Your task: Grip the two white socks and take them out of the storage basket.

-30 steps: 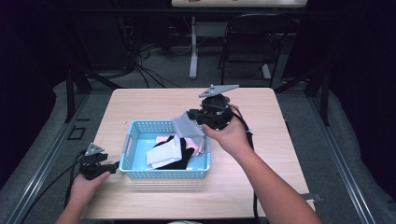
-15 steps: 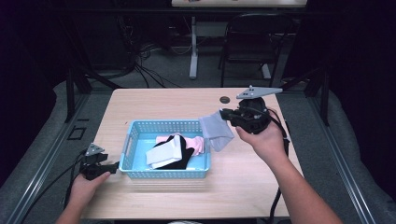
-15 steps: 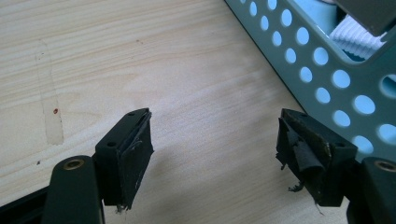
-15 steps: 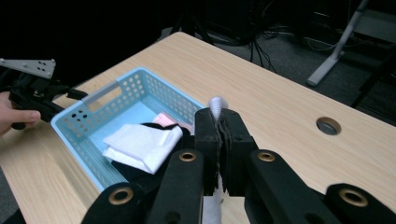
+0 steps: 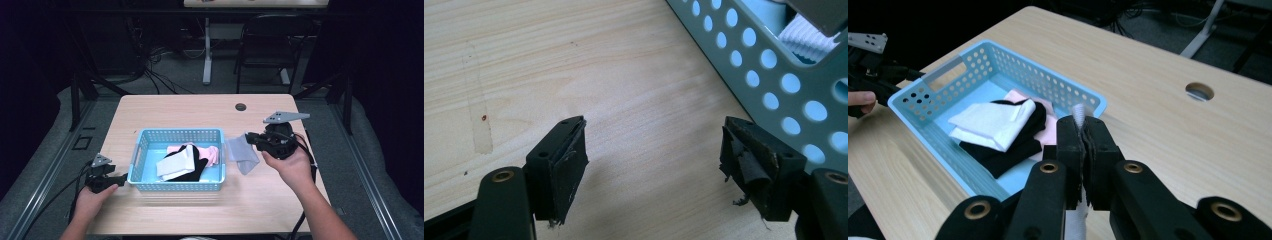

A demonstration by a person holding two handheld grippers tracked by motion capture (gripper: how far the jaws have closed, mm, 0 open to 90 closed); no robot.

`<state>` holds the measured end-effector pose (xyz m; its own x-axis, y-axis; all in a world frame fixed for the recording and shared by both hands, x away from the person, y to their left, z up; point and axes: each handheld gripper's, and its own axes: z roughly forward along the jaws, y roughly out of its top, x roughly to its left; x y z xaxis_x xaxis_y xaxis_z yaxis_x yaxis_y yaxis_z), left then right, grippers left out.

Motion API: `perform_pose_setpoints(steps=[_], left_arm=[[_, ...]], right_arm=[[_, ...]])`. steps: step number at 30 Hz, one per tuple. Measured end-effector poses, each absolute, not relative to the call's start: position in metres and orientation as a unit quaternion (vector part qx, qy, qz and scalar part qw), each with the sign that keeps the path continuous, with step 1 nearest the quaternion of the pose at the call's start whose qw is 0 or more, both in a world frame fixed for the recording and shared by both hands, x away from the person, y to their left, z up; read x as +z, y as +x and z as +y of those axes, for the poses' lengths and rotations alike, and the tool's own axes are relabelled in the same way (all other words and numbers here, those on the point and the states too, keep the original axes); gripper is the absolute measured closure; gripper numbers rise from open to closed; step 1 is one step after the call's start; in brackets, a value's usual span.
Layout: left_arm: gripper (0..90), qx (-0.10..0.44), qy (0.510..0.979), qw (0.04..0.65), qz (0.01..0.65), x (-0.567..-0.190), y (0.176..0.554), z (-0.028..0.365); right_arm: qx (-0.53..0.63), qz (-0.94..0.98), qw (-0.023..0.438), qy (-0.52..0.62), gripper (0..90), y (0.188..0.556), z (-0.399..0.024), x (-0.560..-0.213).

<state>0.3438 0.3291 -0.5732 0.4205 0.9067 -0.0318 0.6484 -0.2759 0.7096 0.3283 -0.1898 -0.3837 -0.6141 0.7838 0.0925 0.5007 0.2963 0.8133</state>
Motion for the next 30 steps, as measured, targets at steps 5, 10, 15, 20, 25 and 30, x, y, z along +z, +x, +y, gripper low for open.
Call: perform_pose_setpoints(steps=[5, 10, 15, 20, 25, 30], left_arm=[[26.5, 0.194, 0.775, 0.332, 0.502, -0.573, 0.344, 0.329], [26.5, 0.194, 0.775, 0.331, 0.502, -0.573, 0.344, 0.329], [26.5, 0.194, 0.775, 0.33, 0.502, -0.573, 0.344, 0.329], [26.5, 0.193, 0.776, 0.329, 0.502, -0.574, 0.344, 0.329], [26.6, 0.193, 0.776, 0.329, 0.502, -0.574, 0.344, 0.329], [26.5, 0.194, 0.776, 0.329, 0.502, -0.574, 0.344, 0.329]], right_arm=[[0.424, 0.786, 0.147, 0.425, 86.8, 0.332, -0.194, -0.408], [0.397, 0.79, 0.144, 0.444, 86.8, 0.341, -0.203, -0.436], [0.369, 0.782, 0.155, 0.478, 86.8, 0.356, -0.221, -0.458], [0.358, 0.764, 0.152, 0.515, 86.7, 0.371, -0.243, -0.474], [0.344, 0.749, 0.147, 0.546, 85.3, 0.381, -0.259, -0.485], [0.341, 0.745, 0.149, 0.553, 74.9, 0.386, -0.262, -0.49]])
